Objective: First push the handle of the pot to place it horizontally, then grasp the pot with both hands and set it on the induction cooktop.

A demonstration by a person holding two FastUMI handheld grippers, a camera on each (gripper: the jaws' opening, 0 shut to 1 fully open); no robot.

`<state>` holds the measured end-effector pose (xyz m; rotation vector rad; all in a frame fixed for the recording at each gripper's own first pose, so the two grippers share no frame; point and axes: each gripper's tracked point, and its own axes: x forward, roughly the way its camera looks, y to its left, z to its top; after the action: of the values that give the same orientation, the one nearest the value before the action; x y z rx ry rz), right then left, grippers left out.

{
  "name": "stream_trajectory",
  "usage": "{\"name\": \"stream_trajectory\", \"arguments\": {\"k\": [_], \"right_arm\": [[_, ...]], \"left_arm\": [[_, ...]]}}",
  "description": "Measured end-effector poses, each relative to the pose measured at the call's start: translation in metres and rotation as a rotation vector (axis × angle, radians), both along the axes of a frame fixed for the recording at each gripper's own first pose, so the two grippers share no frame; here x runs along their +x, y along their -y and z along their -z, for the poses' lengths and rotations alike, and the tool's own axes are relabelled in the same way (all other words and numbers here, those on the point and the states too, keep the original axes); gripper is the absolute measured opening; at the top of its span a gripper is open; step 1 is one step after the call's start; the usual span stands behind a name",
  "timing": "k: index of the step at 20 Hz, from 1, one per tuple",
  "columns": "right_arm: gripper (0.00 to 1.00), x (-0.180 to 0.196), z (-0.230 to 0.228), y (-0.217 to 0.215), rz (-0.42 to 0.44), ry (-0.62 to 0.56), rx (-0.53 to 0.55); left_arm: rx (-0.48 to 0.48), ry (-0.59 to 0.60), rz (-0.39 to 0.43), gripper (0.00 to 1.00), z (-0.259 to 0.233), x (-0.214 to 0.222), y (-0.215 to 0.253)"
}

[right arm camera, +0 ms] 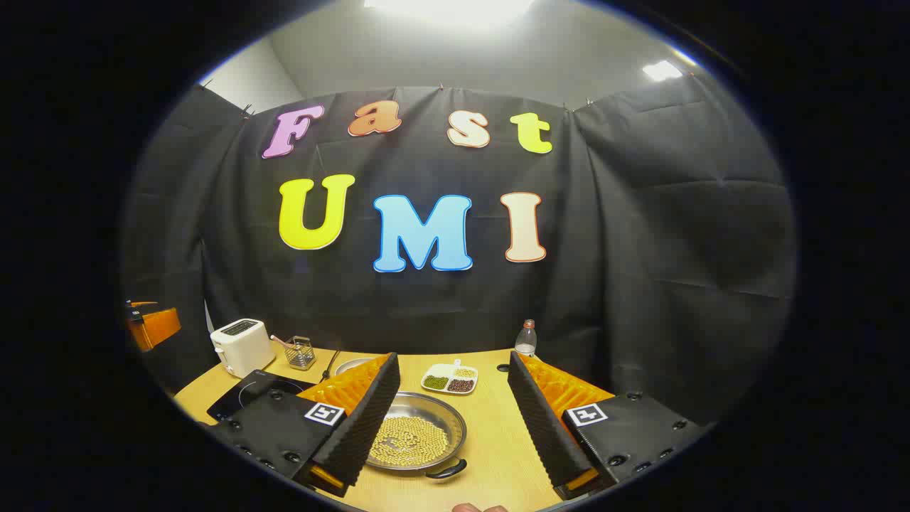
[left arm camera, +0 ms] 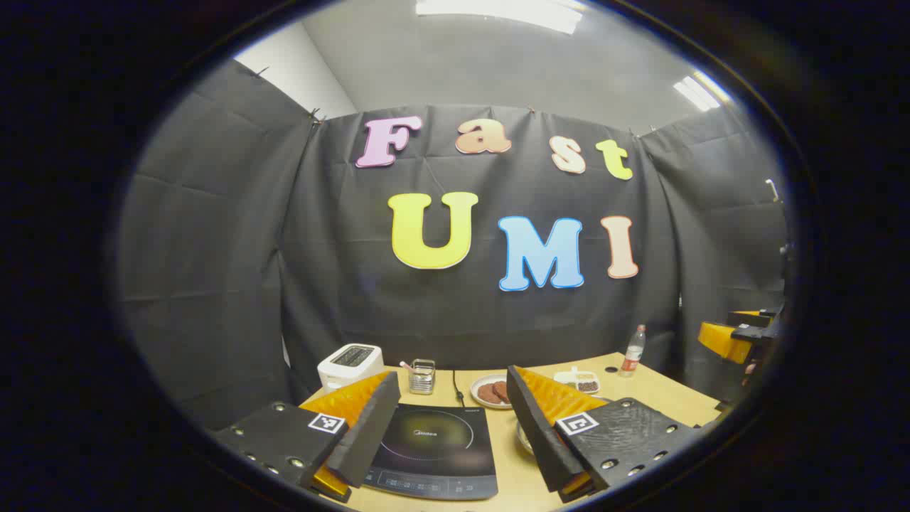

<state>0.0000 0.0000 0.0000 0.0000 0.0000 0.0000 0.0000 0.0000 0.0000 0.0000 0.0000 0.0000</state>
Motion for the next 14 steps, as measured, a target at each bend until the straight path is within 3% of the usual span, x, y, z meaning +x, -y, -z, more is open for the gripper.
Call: {"name": "stream_trajectory", "arguments": {"k": [5,6,11,13,14], "right_arm": [[0.97,-0.0048,0.0007,-0.0027,0.016,0.003,0.01],[0.97,-0.0057,0.0015,-0.0028,0.019,0.002,0.011],[0.97,-0.0074,0.0047,0.0,0.031,-0.002,0.009],[0.96,-0.008,0.007,0.002,0.037,-0.004,0.0],[0.96,-0.0083,0.0068,0.0021,0.036,-0.005,-0.004]], "left_arm": [[-0.004,-0.01,0.019,0.88,0.0046,0.0032,-0.0002],[-0.001,-0.01,0.021,0.92,0.0044,0.0037,-0.0005],[-0.001,-0.01,0.031,0.88,0.0066,0.0072,0.0002],[-0.003,-0.009,0.036,0.92,0.0069,0.0068,0.002],[-0.003,-0.011,0.036,0.88,0.0073,0.0077,0.0031]]}}
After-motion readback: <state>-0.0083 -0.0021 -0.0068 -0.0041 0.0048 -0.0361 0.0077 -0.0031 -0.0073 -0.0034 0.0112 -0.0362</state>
